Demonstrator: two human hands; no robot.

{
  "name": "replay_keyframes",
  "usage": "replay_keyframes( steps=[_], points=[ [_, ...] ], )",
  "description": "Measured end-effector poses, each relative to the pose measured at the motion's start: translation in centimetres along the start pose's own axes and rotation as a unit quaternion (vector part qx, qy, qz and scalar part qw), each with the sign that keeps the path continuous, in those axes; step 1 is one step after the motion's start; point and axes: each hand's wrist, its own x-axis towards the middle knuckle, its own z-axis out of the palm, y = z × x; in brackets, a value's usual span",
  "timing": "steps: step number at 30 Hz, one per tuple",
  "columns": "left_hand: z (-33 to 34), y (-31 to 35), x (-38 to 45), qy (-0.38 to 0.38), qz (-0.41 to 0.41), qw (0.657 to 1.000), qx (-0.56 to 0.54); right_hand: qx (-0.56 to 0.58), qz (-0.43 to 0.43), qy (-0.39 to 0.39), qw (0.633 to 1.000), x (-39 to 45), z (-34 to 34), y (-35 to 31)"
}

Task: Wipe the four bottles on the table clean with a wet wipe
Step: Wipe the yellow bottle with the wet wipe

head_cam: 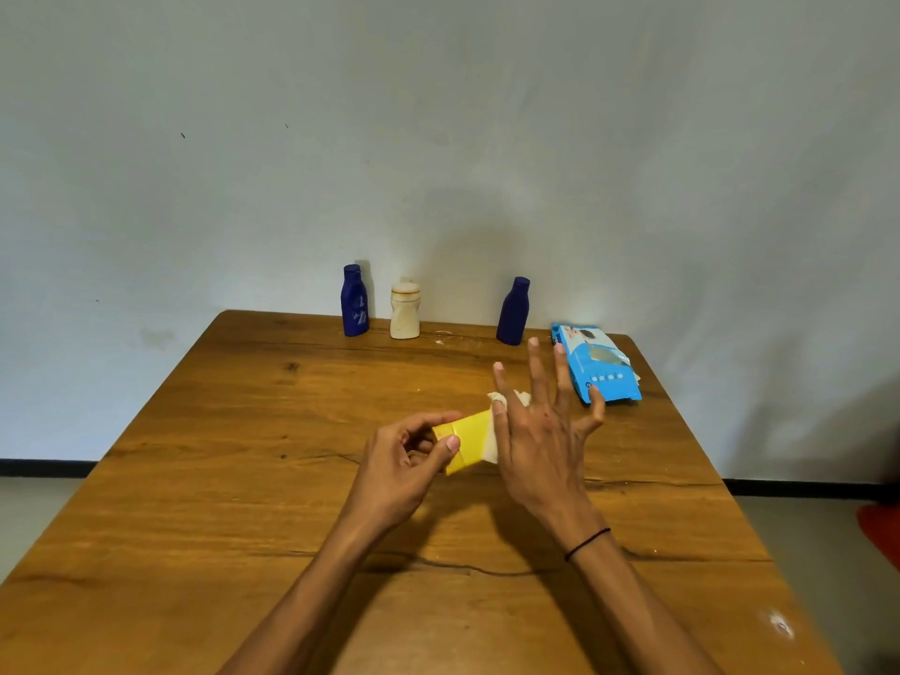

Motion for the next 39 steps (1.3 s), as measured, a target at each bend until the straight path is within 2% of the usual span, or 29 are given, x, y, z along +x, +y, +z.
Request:
replay_keyframes(
  steps=[2,4,8,11,13,16,18,22,25,29,31,34,36,39],
  points=[
    [-0.1,-0.2,-0.2,0.013,0.009,1.000,0.013,0.010,0.028,-0.002,1.000,0.1,0.1,0.4],
    [0.0,-0.2,-0.4,0.022,0.020,0.999,0.027,0.017,0.019,0.001,1.000,-0.2,0.2,0.2],
    [0.5,0.7,-0.7,0.020,0.035,0.998,0.040,0.031,-0.098,0.017,0.995,-1.6,-0.1,-2.8],
    [0.1,1.0,-0.8,0.012,0.033,0.999,0.010,0.044,-0.128,0.041,0.990,-1.6,0.0,-3.0],
    [-0.4,0.9,-0.8,0.003,0.029,1.000,-0.008,0.036,-0.114,0.066,0.991,-1.1,0.3,-1.6],
    [-1.2,0.7,-0.6,0.014,0.026,1.000,-0.004,0.046,-0.045,0.093,0.994,-0.3,0.4,1.0],
    [-1.5,0.6,-0.4,0.014,0.026,1.000,0.000,0.057,-0.014,0.091,0.994,-0.3,0.5,1.7],
    [-0.7,0.6,-0.2,0.012,0.025,1.000,0.013,0.048,-0.006,0.064,0.997,-0.6,0.4,0.6],
    [-0.1,0.0,0.1,0.031,0.022,0.999,0.013,0.016,-0.078,0.048,0.996,-1.1,0.7,-1.6],
    [-0.5,-1.2,0.3,0.056,-0.002,0.998,-0.007,0.138,-0.138,0.088,0.977,-1.9,1.0,-2.9],
    [-0.8,-1.5,0.4,0.067,-0.014,0.997,-0.030,0.140,-0.191,0.099,0.966,-2.2,1.0,-2.6],
    [-1.6,-1.7,0.4,0.075,-0.028,0.995,-0.058,0.127,-0.248,0.057,0.959,-2.3,1.2,-1.2],
    [-2.1,-1.7,0.4,0.075,-0.028,0.995,-0.056,0.126,-0.242,0.033,0.962,-2.2,1.2,0.4],
    [-2.6,-1.9,0.4,0.072,-0.025,0.996,-0.041,0.145,-0.174,0.027,0.974,-2.0,1.2,1.7]
  ],
)
